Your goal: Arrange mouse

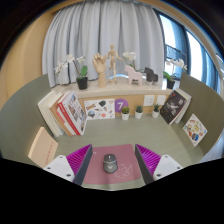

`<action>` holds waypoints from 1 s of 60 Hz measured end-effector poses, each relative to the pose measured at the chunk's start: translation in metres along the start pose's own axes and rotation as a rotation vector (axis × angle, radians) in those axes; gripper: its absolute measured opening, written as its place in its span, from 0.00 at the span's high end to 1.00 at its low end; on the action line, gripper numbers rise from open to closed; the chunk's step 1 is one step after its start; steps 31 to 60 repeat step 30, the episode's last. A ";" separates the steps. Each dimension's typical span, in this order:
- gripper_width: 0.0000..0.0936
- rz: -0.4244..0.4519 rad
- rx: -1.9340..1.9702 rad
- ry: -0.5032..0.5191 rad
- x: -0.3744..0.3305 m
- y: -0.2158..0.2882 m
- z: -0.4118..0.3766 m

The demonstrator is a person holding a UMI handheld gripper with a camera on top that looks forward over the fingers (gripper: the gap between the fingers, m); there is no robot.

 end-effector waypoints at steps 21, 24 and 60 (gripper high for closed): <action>0.08 0.031 0.002 0.005 -0.052 0.006 -0.010; 0.08 0.022 -0.005 0.002 -0.056 0.003 -0.009; 0.08 0.005 -0.026 -0.017 -0.060 -0.005 -0.005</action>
Point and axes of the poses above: the point between the fingertips, and its own axes, seen from behind it with the camera up: z to the right, y up, x forward, the way the camera looks, the point moved 7 cm from there along -x, backward, against the way the camera looks, and after that the axes turned 13 degrees about x, right-handed, at the moved point
